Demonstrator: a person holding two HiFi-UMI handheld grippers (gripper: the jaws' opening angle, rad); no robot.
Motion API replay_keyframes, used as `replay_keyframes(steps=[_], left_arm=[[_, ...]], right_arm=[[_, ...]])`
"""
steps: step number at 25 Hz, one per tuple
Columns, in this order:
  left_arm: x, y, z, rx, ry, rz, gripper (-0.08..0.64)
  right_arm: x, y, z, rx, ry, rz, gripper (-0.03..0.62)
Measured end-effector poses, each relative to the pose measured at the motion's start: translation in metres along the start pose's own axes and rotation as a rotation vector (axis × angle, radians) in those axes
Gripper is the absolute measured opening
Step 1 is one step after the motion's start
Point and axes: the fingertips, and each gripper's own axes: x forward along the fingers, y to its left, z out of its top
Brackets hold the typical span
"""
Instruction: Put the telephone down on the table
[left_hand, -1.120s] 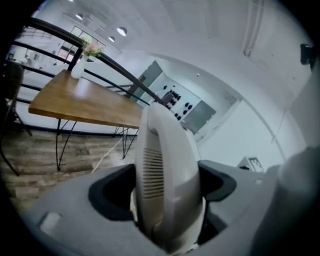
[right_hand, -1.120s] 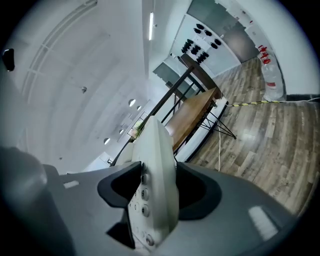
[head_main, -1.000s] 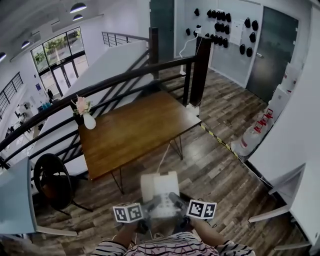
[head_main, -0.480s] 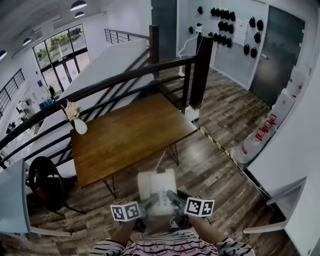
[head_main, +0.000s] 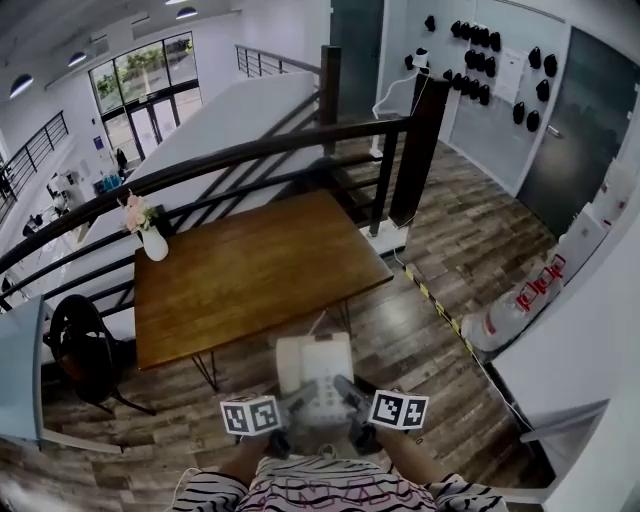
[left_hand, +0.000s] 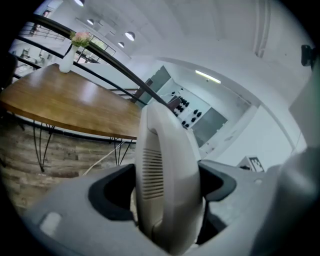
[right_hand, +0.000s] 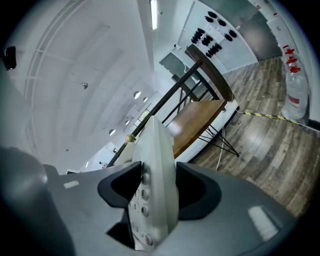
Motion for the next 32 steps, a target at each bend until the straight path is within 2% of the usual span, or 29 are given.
replay_keyframes(steps=[6,13,21,27,32], left_arm=[[0.038,0.0,0.02,-0.011,0.008,0.025,0.379],[0.088,0.019,0.062,-0.031,0.018,-0.01,0.379],[0.148,0.064,0.146,-0.001,0.055,-0.032,0.379],[0.184,0.111,0.217,-0.022,0.059,-0.031,0.379],[0.203,0.15,0.274,-0.007,0.063,-0.03,0.379]], right_arm=[[0.012,-0.023,0.035,0.016,0.014,0.004,0.213],[0.054,-0.047,0.082,0.009,0.002,-0.013,0.213],[0.134,-0.064,0.151,0.031,-0.033,-0.036,0.213],[0.213,-0.067,0.203,0.027,-0.025,-0.042,0.213],[0.274,-0.063,0.237,0.032,-0.028,-0.041,0.213]])
